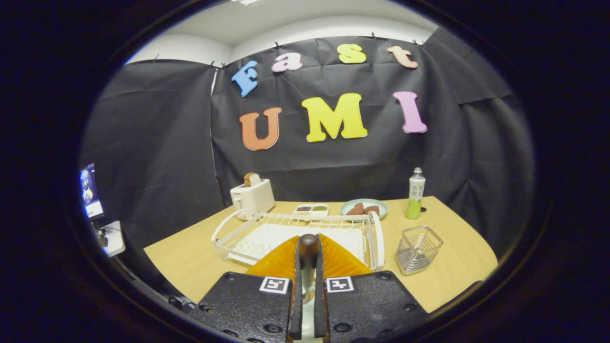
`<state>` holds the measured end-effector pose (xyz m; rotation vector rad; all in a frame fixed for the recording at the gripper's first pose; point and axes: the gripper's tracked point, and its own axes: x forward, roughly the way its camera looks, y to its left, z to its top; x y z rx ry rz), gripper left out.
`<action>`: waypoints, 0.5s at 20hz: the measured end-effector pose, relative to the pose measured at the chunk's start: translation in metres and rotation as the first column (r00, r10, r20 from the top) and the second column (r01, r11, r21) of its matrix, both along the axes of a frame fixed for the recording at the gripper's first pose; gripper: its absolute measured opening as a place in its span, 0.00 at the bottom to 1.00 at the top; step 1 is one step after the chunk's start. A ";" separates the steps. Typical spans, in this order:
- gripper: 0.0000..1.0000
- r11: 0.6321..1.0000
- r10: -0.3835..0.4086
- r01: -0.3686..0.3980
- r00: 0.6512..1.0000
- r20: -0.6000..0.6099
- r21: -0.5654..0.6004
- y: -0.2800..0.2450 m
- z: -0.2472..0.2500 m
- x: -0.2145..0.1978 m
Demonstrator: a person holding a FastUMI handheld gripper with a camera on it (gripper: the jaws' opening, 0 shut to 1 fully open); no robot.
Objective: Take the plate from the dish rack, then take the spoon from the basket and place it into the plate.
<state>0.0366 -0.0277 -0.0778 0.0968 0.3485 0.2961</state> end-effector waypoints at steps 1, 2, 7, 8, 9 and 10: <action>0.15 1.000 -0.001 0.001 1.000 -0.006 0.002 0.003 -0.004 -0.001; 0.15 1.000 0.000 0.000 1.000 -0.011 0.005 0.006 -0.010 -0.003; 0.15 0.999 0.040 -0.039 0.998 -0.052 0.012 0.023 -0.035 -0.013; 0.15 0.999 0.047 -0.046 0.997 -0.060 0.019 0.024 -0.038 -0.013; 0.15 0.998 0.054 -0.053 0.996 -0.065 0.025 0.025 -0.040 -0.015; 0.15 0.998 0.062 -0.060 0.996 -0.069 0.030 0.025 -0.042 -0.016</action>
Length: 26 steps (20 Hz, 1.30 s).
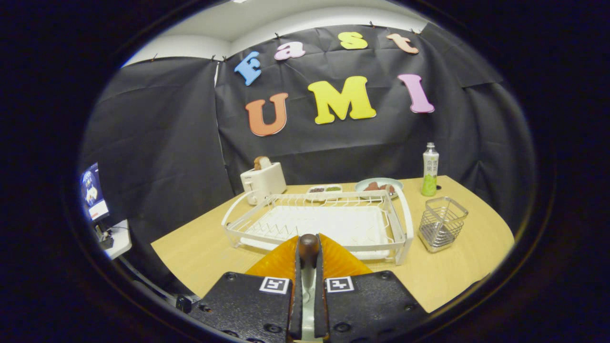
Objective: Take the plate from the dish rack, then take the spoon from the basket and place it into the plate.
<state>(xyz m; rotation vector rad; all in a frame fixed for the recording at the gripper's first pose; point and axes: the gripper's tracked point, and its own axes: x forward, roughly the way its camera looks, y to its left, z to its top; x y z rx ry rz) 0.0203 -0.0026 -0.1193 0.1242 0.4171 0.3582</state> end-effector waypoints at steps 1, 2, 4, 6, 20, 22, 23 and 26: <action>0.15 1.000 0.005 -0.005 1.000 -0.008 0.003 -0.001 -0.002 0.000; 0.15 1.000 0.005 -0.005 1.000 -0.016 0.004 -0.003 -0.004 0.000; 0.17 1.000 -0.007 0.007 1.000 -0.015 -0.001 -0.010 -0.003 0.003; 0.23 1.000 -0.023 0.023 1.000 0.007 -0.012 -0.016 0.002 0.008; 1.00 0.975 -0.170 0.197 0.959 0.225 -0.104 -0.058 0.061 0.008; 1.00 0.969 -0.194 0.227 0.943 0.272 -0.097 -0.061 0.081 0.002; 1.00 0.964 -0.209 0.247 0.933 0.294 -0.098 -0.063 0.091 -0.002; 1.00 0.942 -0.252 0.315 0.890 0.380 -0.112 -0.062 0.121 -0.016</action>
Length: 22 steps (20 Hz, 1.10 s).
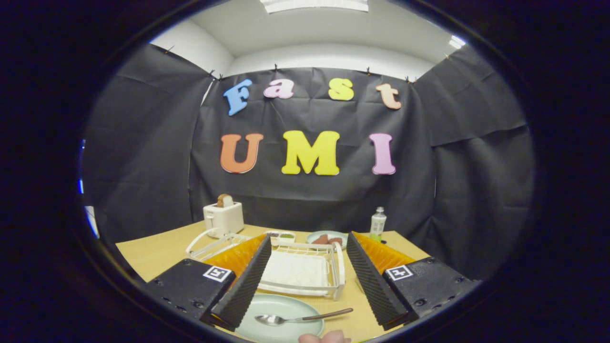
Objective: Take the plate from the dish rack, then take the spoon from the basket and place it into the plate.
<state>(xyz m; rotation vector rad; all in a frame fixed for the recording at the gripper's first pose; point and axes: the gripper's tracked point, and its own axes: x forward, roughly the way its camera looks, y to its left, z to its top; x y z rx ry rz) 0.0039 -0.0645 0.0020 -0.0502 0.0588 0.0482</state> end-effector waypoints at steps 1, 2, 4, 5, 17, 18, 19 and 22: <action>1.00 1.000 -0.011 0.012 1.000 0.028 -0.015 0.006 0.007 -0.007; 1.00 0.999 -0.019 0.021 0.998 0.053 -0.024 0.013 0.013 -0.015; 1.00 0.999 -0.027 0.029 0.996 0.086 -0.023 0.027 0.019 -0.026; 1.00 1.000 -0.024 0.026 0.996 0.087 -0.018 0.035 0.018 -0.029; 1.00 0.999 -0.031 0.032 0.994 0.104 -0.010 0.066 0.015 -0.044; 1.00 1.000 -0.026 0.027 0.995 0.095 -0.008 0.067 0.013 -0.043; 1.00 1.000 -0.022 0.023 0.996 0.090 -0.004 0.067 0.013 -0.044; 1.00 1.000 -0.017 0.019 0.995 0.094 -0.015 0.069 0.016 -0.044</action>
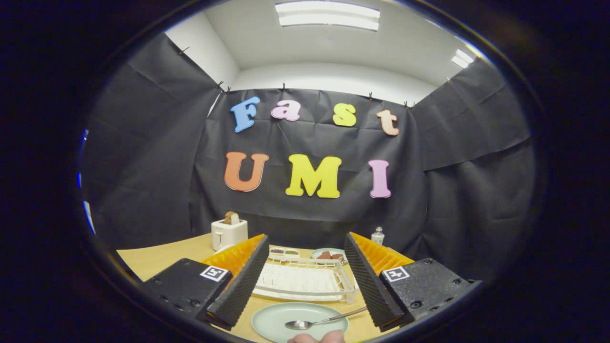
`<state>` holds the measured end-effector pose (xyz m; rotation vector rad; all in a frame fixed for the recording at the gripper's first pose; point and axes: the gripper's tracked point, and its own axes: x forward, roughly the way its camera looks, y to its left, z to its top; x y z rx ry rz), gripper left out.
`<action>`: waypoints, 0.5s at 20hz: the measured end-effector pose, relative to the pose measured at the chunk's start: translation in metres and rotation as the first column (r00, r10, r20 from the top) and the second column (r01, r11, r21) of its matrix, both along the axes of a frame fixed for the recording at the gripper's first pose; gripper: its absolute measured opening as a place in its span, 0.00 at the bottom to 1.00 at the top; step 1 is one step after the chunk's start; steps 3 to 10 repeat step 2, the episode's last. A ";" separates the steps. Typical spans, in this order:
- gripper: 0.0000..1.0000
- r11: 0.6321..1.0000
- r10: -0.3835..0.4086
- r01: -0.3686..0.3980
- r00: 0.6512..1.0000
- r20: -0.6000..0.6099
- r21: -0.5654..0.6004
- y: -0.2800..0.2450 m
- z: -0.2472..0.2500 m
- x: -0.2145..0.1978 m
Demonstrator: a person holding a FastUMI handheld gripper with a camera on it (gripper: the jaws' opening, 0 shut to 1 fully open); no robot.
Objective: Take the plate from the dish rack, then take the spoon from the basket and place it into the plate.
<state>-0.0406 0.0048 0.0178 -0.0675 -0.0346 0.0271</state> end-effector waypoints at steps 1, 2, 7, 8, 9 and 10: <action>1.00 1.000 0.004 -0.004 1.000 0.000 -0.007 0.002 0.000 -0.001; 1.00 1.000 0.006 -0.006 1.000 -0.001 -0.010 0.002 0.000 -0.001; 1.00 1.000 0.006 -0.006 1.000 -0.001 -0.010 0.002 0.000 -0.001; 1.00 1.000 0.006 -0.006 1.000 -0.001 -0.010 0.002 0.000 -0.001; 1.00 1.000 0.006 -0.006 1.000 -0.001 -0.010 0.002 0.000 -0.001; 1.00 1.000 0.006 -0.006 1.000 -0.001 -0.010 0.002 0.000 -0.001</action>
